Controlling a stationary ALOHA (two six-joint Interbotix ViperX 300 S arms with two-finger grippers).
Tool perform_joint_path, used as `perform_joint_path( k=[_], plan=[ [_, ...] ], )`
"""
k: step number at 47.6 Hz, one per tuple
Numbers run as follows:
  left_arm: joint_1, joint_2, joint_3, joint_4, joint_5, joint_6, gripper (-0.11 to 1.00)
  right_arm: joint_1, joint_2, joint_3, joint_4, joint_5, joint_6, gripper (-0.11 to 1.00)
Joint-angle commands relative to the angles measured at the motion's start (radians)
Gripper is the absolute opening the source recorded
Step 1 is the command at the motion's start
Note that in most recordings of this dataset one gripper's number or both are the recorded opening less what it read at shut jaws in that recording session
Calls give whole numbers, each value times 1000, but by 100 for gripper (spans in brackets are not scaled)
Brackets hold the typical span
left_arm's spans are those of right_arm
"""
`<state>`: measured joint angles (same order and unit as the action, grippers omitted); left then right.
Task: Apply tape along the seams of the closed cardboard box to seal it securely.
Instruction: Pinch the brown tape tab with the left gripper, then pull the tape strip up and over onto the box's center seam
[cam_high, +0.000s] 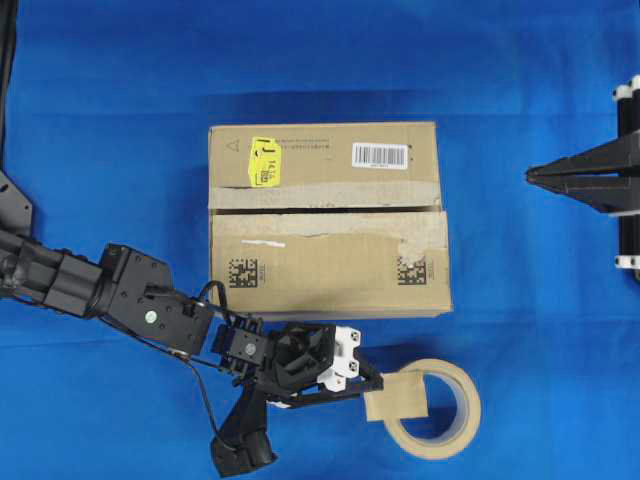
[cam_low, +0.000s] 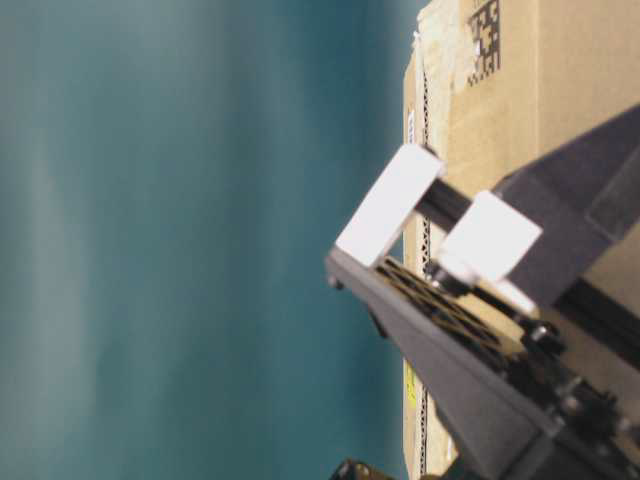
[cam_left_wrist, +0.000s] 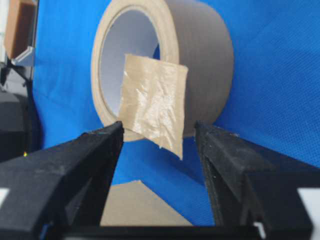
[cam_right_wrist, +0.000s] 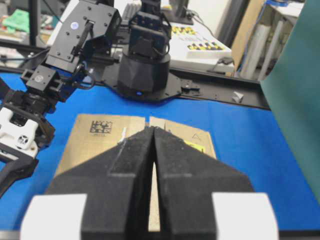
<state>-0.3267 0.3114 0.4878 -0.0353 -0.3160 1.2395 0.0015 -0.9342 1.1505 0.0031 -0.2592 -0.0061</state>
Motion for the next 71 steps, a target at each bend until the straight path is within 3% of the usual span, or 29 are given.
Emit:
perform_joint_path(
  k=[1,5,11,15,31,53,71],
  plan=[
    [6,-15,-20,-5,0,-2,52,5,5,-23,0,-3,-2,-1],
    [5,-15,-23,-5,6,-6,43,8,5,-23,0,3,-2,-1],
    [5,-14,-29,-5,21,-14,12,8,5,-23,0,9,-2,-1],
    [6,-12,-34,-5,26,-15,0,8,5,-23,0,11,-2,-1],
    [3,-35,-37,-6,75,-20,0,11,5,-23,2,11,0,-1],
    [6,-192,-46,-6,104,-14,0,21,0,-26,2,11,3,-1],
    [74,-328,-15,2,115,8,0,23,5,-25,2,11,5,-1]
  ],
)
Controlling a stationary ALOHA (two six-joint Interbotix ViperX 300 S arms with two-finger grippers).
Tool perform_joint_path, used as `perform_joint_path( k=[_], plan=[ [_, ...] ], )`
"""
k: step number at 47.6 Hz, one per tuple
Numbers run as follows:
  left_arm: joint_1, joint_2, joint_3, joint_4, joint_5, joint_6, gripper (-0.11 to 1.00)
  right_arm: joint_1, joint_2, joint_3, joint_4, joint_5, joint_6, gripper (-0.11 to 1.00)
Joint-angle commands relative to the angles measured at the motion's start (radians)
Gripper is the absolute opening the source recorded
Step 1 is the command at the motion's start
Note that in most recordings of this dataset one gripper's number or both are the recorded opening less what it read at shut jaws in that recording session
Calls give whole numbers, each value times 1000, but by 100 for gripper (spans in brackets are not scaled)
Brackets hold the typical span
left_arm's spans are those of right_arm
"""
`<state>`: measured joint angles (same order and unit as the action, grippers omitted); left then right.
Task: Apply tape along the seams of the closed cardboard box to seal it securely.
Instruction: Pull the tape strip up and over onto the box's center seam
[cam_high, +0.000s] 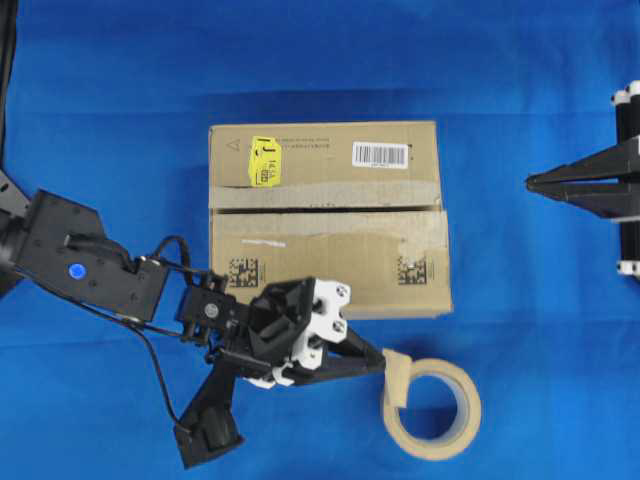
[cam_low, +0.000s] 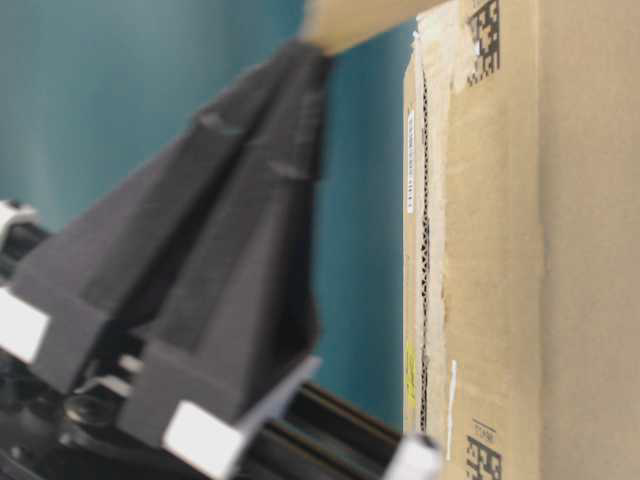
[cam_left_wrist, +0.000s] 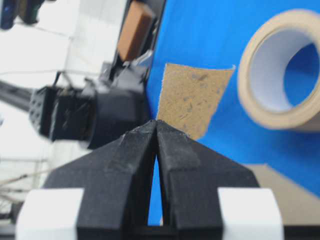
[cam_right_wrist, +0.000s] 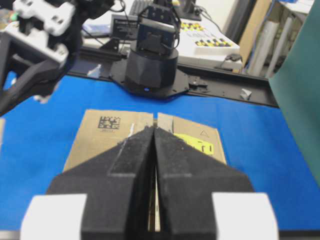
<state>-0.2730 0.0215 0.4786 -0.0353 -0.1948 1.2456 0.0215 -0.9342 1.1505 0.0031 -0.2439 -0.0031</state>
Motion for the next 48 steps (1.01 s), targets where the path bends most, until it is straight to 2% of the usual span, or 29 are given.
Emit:
perform_joint_path(
  k=[1,15,35,48],
  plan=[
    [25,-40,-6,3,-5,3,0,3,5,-25,2,-5,2,-1],
    [86,-55,5,3,-14,72,0,3,5,-25,2,-5,2,-1],
    [236,-170,160,2,-84,72,0,3,18,-20,-2,0,-8,-1],
    [298,-201,201,2,-83,72,0,3,40,-17,-2,-2,-9,-1]
  ],
)
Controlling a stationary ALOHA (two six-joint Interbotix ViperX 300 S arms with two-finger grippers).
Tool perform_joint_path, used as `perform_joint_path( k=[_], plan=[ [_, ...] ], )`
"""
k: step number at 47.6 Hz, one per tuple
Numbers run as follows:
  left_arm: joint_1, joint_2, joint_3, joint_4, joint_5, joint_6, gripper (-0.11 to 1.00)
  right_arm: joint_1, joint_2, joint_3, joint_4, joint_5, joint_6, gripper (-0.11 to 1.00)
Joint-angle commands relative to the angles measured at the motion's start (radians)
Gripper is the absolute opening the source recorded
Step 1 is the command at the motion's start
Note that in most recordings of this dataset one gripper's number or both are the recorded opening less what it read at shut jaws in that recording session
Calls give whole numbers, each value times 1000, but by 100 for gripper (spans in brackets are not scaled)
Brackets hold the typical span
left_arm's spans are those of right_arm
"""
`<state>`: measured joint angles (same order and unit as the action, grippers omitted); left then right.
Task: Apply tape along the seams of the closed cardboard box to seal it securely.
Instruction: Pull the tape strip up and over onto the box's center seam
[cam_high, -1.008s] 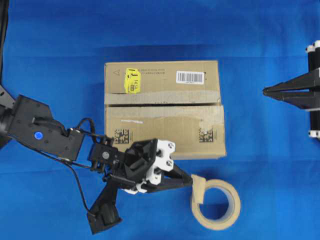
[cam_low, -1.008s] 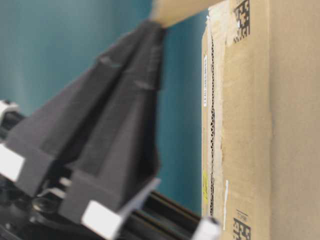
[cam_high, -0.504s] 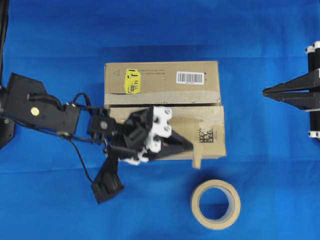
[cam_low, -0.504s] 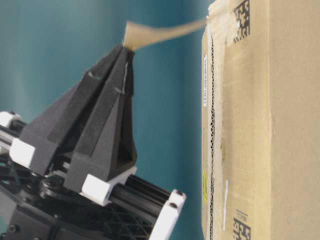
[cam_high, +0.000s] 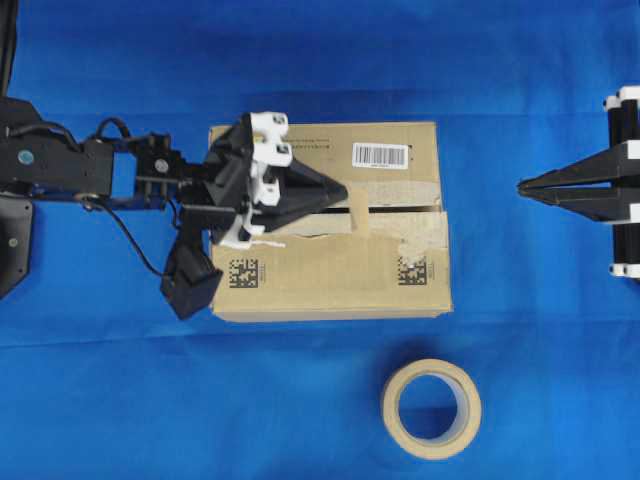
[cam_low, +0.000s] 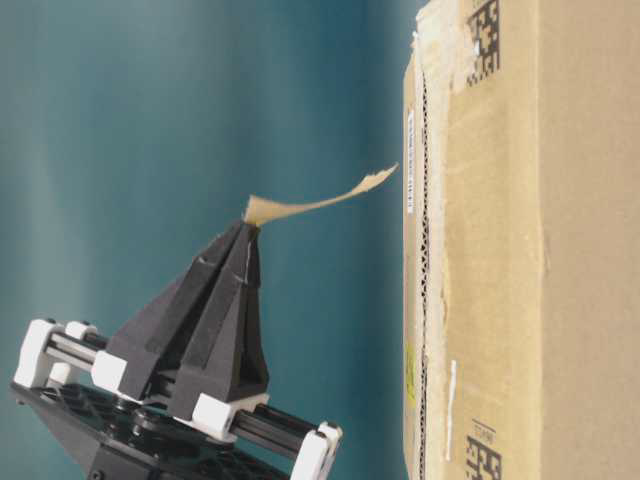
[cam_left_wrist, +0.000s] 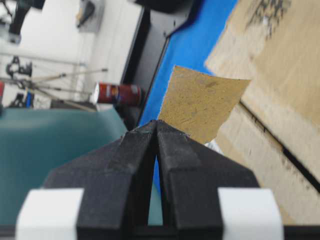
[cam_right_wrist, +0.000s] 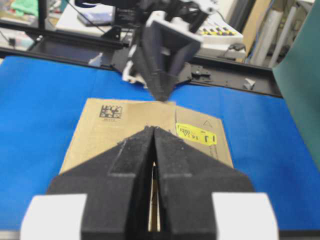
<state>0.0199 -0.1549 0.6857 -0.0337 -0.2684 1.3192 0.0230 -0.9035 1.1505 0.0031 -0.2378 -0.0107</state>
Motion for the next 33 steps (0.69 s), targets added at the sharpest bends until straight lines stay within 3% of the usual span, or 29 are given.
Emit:
perform_joint_path(
  k=[1,14,33],
  plan=[
    [8,-26,-5,0,-9,-2,0,0,9,-17,-2,-8,-2,-1],
    [15,-23,18,-6,2,-3,0,0,15,-15,-2,-8,-2,-1],
    [12,-32,127,-5,-5,-101,0,2,46,-12,-3,-21,-2,-1]
  ],
)
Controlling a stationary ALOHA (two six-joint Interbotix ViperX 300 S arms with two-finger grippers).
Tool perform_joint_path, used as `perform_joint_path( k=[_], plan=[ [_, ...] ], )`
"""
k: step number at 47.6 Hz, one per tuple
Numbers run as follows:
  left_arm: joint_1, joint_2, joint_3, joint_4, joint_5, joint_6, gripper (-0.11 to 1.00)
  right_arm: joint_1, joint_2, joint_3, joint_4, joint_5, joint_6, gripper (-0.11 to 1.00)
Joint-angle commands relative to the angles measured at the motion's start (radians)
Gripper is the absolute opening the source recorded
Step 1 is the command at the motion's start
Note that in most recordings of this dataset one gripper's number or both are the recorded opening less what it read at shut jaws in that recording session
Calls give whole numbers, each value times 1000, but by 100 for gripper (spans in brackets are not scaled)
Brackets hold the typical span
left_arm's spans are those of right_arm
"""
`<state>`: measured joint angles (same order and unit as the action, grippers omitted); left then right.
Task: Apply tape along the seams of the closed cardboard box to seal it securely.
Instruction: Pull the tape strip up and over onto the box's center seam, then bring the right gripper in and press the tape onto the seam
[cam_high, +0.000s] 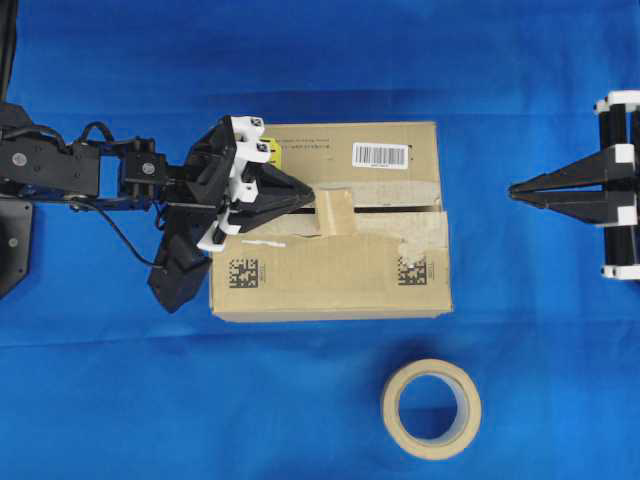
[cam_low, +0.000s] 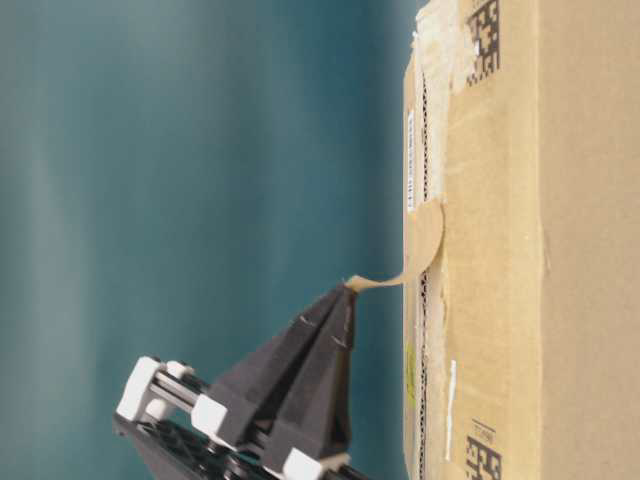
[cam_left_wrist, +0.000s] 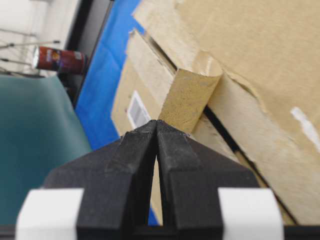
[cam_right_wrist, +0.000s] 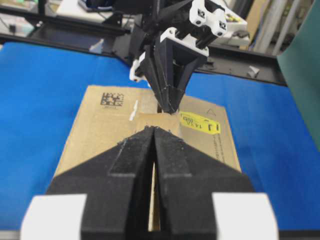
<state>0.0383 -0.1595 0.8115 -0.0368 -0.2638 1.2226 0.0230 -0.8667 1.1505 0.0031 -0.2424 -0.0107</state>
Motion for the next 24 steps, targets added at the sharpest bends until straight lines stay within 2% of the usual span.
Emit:
perform_joint_path(
  k=[1,10,24],
  plan=[
    [-6,-29,6,-2,-9,-5,0,2,11,-12,-2,-18,-2,-1],
    [-5,-40,37,-2,-9,-5,0,2,38,-14,-2,-38,-2,-1],
    [0,-38,46,2,-3,-5,0,2,132,-29,2,-164,12,-1]
  ],
)
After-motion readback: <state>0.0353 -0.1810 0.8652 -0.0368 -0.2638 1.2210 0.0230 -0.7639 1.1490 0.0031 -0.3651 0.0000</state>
